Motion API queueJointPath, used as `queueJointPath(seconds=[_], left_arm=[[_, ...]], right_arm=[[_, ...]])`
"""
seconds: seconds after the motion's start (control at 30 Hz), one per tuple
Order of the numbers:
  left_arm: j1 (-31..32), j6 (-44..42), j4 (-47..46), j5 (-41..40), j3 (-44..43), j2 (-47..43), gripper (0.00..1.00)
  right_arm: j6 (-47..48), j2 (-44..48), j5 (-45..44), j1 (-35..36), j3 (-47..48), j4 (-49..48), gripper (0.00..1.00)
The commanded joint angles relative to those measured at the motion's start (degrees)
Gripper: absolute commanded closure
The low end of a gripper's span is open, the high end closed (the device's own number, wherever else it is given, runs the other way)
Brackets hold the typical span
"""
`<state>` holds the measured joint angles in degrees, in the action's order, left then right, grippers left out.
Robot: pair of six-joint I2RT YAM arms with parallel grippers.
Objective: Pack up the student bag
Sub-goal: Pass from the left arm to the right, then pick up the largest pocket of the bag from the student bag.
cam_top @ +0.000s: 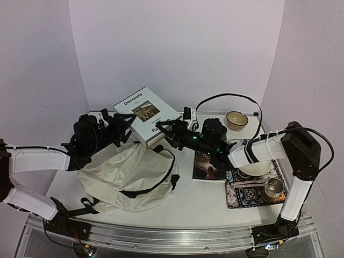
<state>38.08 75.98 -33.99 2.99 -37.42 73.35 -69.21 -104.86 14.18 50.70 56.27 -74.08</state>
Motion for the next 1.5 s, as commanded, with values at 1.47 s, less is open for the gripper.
queueJointPath(seconds=[1.47], left_arm=[[38.17,-47.12,68.98,-39.81,-36.10,22.11,0.07]], right_arm=[[-1.92,19.64,-0.06,-16.42,-19.96,-6.97,0.67]])
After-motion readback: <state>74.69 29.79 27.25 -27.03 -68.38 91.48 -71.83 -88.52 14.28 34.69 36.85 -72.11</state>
